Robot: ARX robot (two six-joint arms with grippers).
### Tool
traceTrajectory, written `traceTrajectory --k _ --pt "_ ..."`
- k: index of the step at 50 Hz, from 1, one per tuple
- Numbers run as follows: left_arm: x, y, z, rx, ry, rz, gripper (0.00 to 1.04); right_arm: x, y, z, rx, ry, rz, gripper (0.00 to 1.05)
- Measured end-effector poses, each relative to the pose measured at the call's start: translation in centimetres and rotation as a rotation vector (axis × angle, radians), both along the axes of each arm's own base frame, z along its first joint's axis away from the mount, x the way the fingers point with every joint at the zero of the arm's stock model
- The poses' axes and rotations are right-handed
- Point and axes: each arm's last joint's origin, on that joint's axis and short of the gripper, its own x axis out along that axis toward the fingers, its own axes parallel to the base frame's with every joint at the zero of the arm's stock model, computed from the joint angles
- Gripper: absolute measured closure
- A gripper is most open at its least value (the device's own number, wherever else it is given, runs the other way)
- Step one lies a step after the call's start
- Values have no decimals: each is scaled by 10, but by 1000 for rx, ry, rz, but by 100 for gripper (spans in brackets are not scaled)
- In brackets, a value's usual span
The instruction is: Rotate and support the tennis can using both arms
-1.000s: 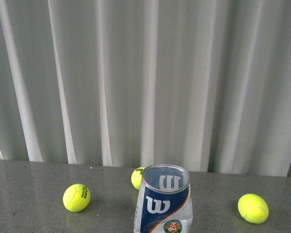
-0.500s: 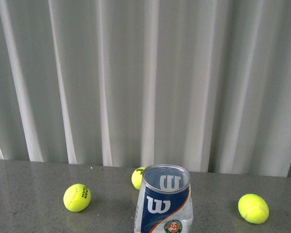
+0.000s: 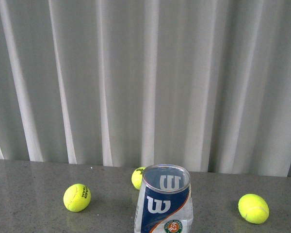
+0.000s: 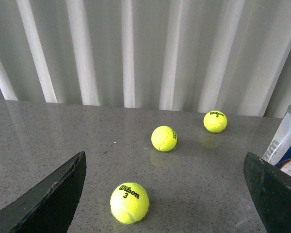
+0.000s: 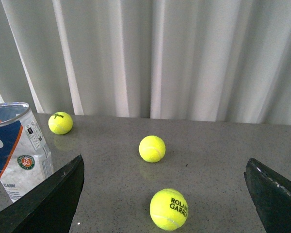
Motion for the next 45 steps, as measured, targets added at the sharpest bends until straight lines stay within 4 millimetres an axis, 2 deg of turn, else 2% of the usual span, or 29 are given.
traceTrajectory --k 45 --pt "0 0 0 0 0 0 7 0 0 0 0 0 0 7"
